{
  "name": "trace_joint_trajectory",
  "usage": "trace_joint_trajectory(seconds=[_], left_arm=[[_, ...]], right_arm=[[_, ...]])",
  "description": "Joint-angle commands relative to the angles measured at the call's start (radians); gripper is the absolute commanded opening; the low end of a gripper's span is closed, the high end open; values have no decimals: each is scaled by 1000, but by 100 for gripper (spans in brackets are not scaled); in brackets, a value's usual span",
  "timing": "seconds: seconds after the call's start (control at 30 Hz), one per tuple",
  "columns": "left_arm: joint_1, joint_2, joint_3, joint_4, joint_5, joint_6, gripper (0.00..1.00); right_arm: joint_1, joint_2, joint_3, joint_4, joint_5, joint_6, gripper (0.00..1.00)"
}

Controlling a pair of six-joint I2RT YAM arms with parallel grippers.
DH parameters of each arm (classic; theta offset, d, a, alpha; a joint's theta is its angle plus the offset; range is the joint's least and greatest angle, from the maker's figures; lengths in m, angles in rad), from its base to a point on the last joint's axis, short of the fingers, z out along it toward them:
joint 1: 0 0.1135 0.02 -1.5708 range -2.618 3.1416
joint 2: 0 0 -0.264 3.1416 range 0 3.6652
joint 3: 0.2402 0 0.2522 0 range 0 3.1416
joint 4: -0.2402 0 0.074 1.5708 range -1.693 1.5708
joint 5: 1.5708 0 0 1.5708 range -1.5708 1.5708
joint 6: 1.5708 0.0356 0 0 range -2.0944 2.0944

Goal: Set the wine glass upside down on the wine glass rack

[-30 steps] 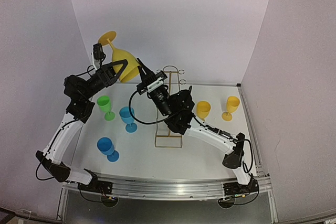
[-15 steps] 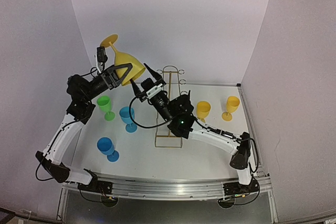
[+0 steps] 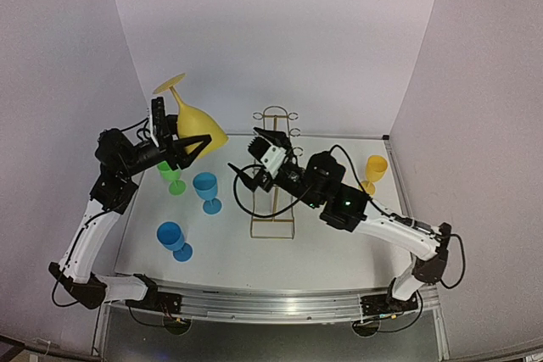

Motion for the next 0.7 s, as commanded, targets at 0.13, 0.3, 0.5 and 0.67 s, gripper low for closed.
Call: trace_joint_trajectory(seconds=[0.13,0.3,0.5,0.67], left_arm=[[-5,-28,23,-338,211,551,17],[-13,0,51,-390,228,623,18],[-18,13,78,-346,264,545,18],[-19,0,75,-317,346,474,18]], right_arm=[[4,-42,140,-443,-192,259,91],[4,73,292,-478,-281,347,91],[1,128,336,-478,-356,365,91],[-47,117,308,-480,-471,380,93]])
